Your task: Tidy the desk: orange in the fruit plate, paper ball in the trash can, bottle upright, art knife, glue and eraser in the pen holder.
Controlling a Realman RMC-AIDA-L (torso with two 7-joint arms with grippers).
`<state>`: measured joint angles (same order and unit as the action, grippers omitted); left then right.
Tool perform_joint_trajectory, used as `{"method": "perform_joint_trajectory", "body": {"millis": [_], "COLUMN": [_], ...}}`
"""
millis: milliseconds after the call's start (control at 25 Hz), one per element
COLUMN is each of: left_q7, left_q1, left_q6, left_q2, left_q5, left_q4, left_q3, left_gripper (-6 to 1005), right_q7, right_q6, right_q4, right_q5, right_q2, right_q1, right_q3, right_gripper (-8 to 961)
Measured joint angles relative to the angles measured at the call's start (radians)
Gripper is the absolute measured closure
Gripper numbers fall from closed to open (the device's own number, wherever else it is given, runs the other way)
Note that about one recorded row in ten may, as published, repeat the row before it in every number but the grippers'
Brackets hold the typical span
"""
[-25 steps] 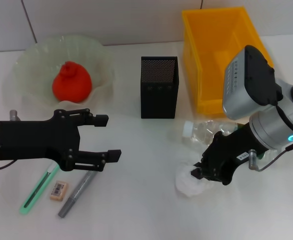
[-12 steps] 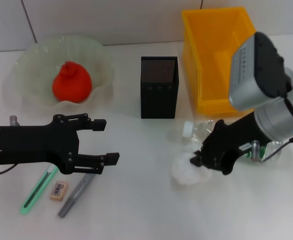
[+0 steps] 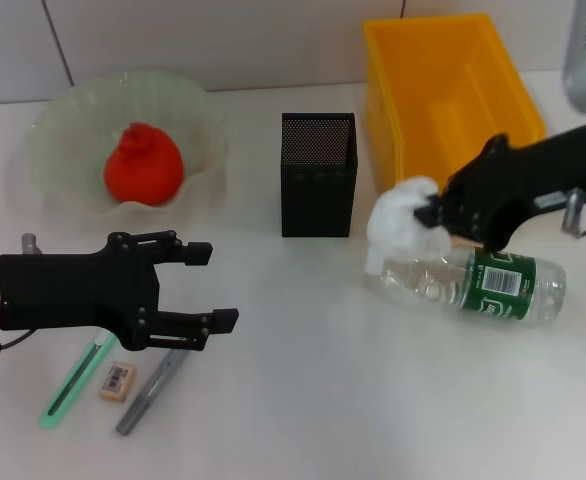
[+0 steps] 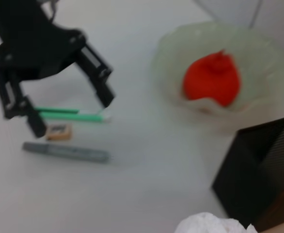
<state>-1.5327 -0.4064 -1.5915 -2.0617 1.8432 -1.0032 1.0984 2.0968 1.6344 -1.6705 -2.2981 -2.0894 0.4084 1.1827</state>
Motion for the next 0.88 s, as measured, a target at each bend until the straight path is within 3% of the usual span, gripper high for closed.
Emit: {"method": "perform_joint_trajectory", "body": {"millis": [400,880], "left_q7": [0.000,0.020], "left_q1": [-0.001,-0.002], "left_q6": [0.009,0.021], "left_q2": [-0.001,-0.002], "left_q5": [0.001,0.001], "left_q4": [0.016,0.030], "left_q3": [0.003,0.006], "left_gripper": [139,139], "right_q7": [0.000,-0.020], "right_q6": [-0.028,-0.168], "right_q4": [-0.089,-0.011], "right_q5": [0.003,-0.067], "right_q2": [0.002,0.010], "right_q1": [0.009,0.031], "right_q3": [-0.111,-0.140], "right_gripper": [934,934]}}
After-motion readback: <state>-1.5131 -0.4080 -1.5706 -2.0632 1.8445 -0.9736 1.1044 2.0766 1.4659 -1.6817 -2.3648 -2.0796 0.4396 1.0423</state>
